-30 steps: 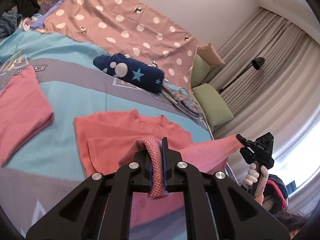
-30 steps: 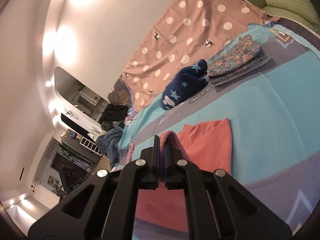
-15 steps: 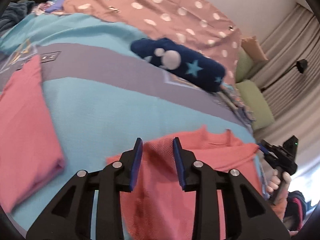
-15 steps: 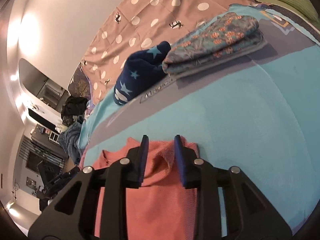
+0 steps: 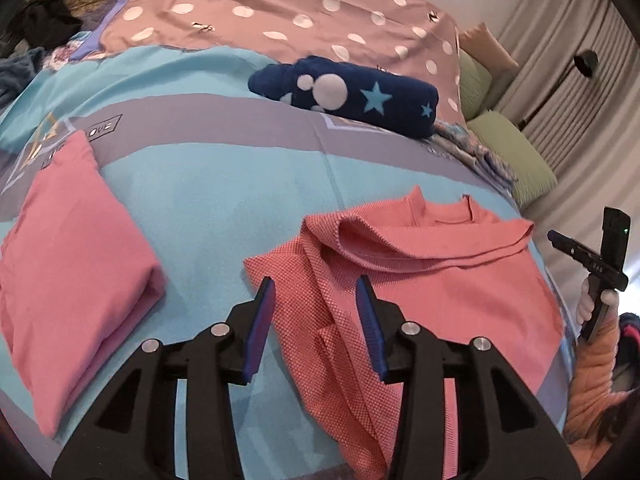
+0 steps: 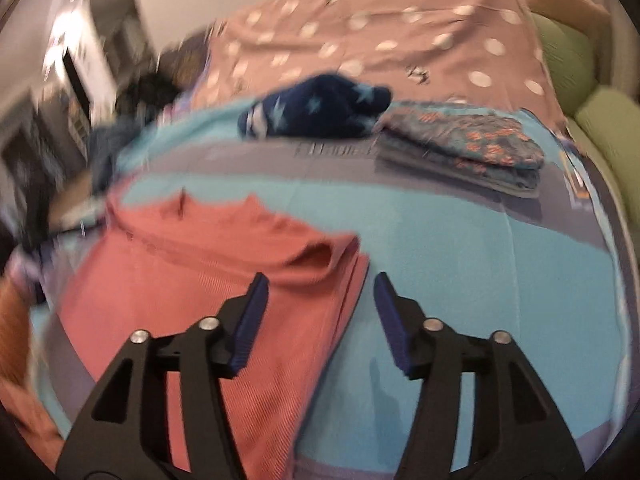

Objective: Fold small clothes

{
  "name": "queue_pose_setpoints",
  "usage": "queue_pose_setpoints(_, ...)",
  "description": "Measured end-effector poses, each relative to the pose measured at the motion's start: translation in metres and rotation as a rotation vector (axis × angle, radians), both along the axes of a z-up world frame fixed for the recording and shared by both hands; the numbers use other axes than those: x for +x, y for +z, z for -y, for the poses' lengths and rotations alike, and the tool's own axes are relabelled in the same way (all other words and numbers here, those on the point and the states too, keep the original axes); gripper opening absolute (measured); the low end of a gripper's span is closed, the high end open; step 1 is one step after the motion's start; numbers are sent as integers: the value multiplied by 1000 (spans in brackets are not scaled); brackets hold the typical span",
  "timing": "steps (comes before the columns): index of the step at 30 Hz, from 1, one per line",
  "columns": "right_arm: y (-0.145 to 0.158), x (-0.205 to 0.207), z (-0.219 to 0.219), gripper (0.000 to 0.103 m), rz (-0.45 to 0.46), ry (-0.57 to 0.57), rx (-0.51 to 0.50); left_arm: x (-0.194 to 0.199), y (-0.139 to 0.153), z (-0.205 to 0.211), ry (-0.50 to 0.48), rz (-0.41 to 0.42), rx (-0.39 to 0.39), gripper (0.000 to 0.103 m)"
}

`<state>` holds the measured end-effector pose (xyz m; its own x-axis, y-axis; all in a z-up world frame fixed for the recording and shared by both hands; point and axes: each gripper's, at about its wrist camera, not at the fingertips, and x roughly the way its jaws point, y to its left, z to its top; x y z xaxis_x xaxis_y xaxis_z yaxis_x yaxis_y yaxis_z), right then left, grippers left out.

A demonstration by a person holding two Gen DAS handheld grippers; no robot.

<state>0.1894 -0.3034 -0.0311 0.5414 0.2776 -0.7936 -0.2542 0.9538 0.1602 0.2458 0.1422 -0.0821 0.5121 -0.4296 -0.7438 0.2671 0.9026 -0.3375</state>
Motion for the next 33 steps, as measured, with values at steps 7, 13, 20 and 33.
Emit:
queue_pose_setpoints(7, -35, 59, 0, 58, -50, -107, -2, 39, -14, 18, -17, -46, 50, 43)
queue_pose_setpoints(13, -33, 67, 32, 57, -2, -248, 204, 58, 14, -11, 154, 59, -81, 44)
queue_pose_setpoints(20, -44, 79, 40, 57, -77, -217, 342, 69, -13, 5, 63, -48, -85, 50)
queue_pose_setpoints(33, 14, 73, 39, 6, 122, -157, 434, 43, 39, 16, -13, 186, -170, 4)
